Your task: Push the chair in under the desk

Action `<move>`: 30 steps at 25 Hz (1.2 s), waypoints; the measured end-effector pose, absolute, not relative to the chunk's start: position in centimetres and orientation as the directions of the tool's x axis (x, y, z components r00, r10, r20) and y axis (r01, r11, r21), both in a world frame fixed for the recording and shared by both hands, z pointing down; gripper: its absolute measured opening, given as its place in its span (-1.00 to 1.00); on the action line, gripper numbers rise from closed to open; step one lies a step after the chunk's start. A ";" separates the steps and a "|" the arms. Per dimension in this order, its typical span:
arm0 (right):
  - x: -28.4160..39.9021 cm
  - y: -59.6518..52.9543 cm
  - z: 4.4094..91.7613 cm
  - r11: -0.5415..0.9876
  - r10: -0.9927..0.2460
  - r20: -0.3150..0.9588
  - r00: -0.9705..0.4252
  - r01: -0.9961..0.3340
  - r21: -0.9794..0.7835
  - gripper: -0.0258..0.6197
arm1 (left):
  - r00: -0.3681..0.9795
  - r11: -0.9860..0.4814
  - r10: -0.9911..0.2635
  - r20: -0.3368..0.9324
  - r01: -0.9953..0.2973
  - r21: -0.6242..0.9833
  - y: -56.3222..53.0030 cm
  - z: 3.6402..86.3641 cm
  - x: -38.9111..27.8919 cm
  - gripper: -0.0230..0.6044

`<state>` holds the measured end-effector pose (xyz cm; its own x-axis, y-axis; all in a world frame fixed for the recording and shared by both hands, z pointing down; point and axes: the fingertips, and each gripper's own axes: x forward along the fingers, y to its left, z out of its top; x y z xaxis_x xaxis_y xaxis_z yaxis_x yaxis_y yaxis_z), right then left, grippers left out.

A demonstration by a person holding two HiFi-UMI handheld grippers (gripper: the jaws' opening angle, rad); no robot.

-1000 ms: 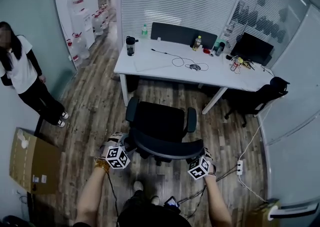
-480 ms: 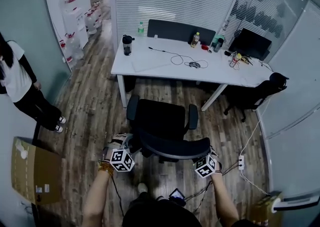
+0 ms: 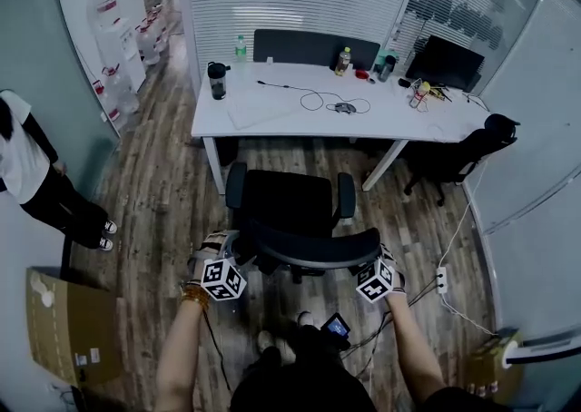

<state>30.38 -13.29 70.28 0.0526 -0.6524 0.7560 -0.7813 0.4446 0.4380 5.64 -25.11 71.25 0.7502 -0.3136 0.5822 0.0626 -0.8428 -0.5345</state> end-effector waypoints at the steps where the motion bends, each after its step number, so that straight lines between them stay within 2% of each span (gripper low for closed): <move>1: 30.5 -13.8 70.3 0.446 -0.651 0.757 0.051 -0.781 0.437 -0.02 | 0.747 -0.845 -0.315 0.585 0.060 -0.532 -25.7 71.3 5.8 -0.06; 30: 36.7 -27.6 70.6 0.474 -0.656 0.754 0.024 -0.764 0.437 -0.03 | 0.691 -0.869 -0.362 0.625 -0.006 -0.495 -39.1 71.6 11.7 -0.01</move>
<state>36.68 -27.64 70.59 0.0239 -0.6564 0.7540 -0.7644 0.4741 0.4369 11.66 -39.12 71.62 0.6915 -0.3617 0.6254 -0.0063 -0.8686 -0.4954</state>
